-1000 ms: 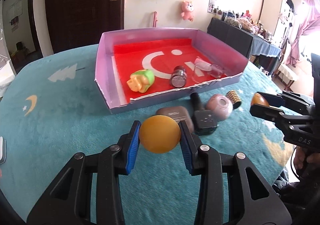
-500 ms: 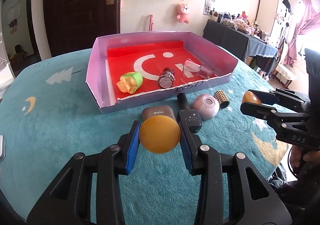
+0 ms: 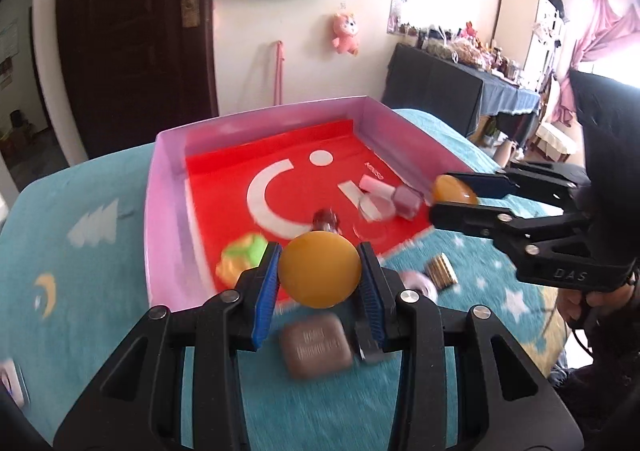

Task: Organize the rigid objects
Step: 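Carry the orange sponge into the box while the left tool carries its sponge in, then open the right gripper releasing the sponge while the left gripper releases its sponge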

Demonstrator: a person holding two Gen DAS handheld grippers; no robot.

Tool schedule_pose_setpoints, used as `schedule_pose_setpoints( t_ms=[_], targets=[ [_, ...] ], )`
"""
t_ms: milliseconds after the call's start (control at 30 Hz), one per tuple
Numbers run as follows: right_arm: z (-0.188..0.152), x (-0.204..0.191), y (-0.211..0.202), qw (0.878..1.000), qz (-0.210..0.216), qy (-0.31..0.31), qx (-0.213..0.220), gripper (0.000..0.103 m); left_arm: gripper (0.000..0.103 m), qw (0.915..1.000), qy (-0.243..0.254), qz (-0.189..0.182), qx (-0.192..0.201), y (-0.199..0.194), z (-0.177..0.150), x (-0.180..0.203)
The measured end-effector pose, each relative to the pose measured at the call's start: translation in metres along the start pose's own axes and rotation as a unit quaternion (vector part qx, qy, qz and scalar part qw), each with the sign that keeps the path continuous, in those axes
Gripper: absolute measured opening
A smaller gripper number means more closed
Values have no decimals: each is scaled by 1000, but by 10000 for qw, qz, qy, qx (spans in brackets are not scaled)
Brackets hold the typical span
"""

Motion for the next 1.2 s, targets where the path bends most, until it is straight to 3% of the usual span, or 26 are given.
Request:
schedule_pose_setpoints(
  t_ms=[267, 533, 1200],
  targets=[
    [51, 31, 72, 9974, 314, -288, -589, 40, 36, 9977, 181, -40, -656, 62, 35, -19],
    [62, 49, 125, 9898, 392, -335, -1326, 40, 36, 9915, 265, -6, -1276, 103, 36, -30],
    [53, 57, 166, 9727, 348, -532, -2230, 40, 36, 9823, 257, -27, -1855, 136, 28, -40]
  ],
)
Point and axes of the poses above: each gripper's, at about its wrist camera, not at the fingertips, and y roughly the way its jaws point, x to its right, z to its top, the point moved 4 cm from there along y, roughly the way its jaws point
